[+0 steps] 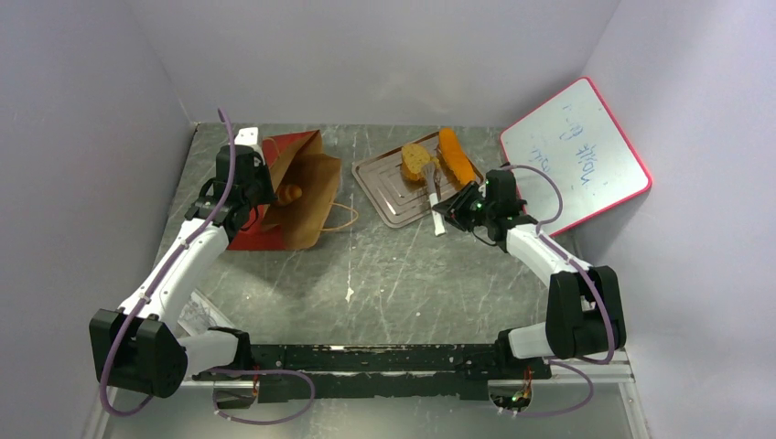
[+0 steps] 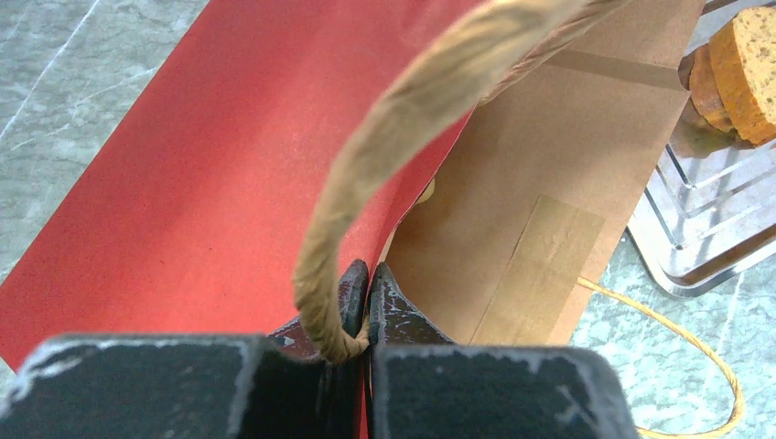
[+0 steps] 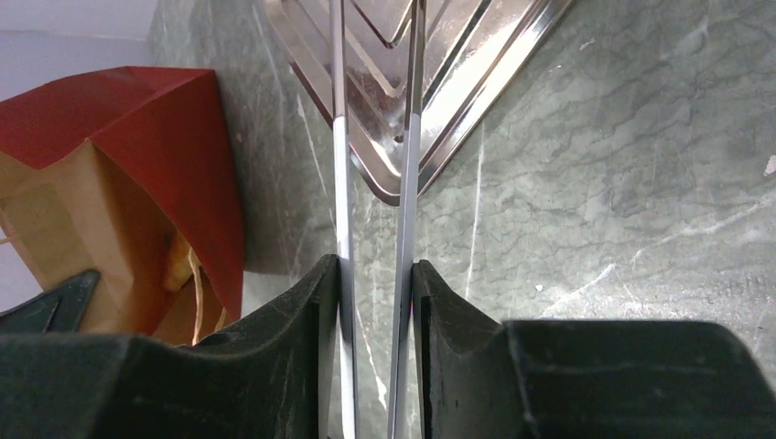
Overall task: Take the fake bread out of the paper bag
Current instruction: Place the fake bread in the container.
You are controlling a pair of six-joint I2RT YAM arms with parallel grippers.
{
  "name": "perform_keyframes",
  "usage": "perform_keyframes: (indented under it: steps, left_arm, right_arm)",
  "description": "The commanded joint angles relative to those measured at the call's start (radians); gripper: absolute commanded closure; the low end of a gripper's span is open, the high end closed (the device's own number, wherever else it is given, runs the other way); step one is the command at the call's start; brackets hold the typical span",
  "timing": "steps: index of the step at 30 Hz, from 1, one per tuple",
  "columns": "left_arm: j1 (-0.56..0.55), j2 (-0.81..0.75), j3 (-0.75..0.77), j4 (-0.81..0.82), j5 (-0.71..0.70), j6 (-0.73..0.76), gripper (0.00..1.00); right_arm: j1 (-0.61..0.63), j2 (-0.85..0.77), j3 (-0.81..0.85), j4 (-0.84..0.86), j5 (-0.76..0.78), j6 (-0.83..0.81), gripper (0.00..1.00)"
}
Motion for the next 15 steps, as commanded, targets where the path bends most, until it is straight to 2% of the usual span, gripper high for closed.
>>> perform_keyframes:
  steps: [1,15]
  left_arm:
    - [0.005,-0.020,0.006,0.024,0.018,-0.002,0.93]
    - [0.003,-0.015,0.002,0.023,0.021,0.006,0.93]
  right_arm:
    - [-0.012,-0.025,0.010,0.040,-0.025,0.010,0.66]
    - [-0.015,-0.115,-0.017,0.007,-0.025,0.002,0.65]
